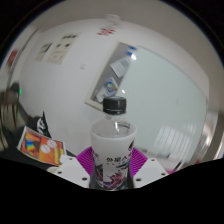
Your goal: Pour water
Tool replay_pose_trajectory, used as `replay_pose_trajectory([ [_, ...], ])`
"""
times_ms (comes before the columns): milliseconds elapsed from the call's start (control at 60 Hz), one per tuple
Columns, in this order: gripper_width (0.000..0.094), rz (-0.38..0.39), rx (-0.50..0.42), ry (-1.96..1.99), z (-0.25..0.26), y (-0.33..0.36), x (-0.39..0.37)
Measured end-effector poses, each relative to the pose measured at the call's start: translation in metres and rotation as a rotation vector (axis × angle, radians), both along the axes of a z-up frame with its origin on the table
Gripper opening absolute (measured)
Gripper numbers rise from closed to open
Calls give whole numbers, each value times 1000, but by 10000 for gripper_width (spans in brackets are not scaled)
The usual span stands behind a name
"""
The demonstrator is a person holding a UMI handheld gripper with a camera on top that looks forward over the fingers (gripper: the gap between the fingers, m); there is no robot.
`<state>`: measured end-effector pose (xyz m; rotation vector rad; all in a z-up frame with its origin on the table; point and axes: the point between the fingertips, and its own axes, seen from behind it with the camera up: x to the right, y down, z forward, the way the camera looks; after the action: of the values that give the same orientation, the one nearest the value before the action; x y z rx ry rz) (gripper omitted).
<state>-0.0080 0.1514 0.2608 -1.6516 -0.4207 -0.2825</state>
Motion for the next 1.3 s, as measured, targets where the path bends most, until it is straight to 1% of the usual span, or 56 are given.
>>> replay_pose_trajectory([
  [17,413,-27,-11,42,-15,-6,-13],
  [33,414,-19,-39,91,-17,-1,6],
  [83,413,-34,-98,195,-45,1,13],
  [117,413,-47,-129,245,-62,3,19],
  [133,413,-67,-138,262,-74,-5,6],
  [183,413,-64,-174,301,-99,3,19],
  [367,412,-83,-260,346,-177,7,22],
  [467,417,-98,-286,365,-205,8,25],
  [483,432,-103,-292,361,-210,7,26],
  [500,430,-98,-267,366,-206,9,26],
  [567,426,-88,-240,353,-206,8,26],
  [667,502,-88,-224,369,-203,8,25],
  [733,567,-95,-247,367,-206,7,26],
  [750,599,-101,-265,364,-210,6,26],
  [833,858,-124,-348,360,-227,-4,27],
  [867,821,-150,-371,350,-232,-9,31],
  [917,853,-174,-383,346,-232,-19,33],
  [1033,844,-202,-402,333,-219,-53,31],
  [1150,846,-221,-399,335,-191,-102,24],
  [1300,845,-255,-396,350,-154,-182,7],
])
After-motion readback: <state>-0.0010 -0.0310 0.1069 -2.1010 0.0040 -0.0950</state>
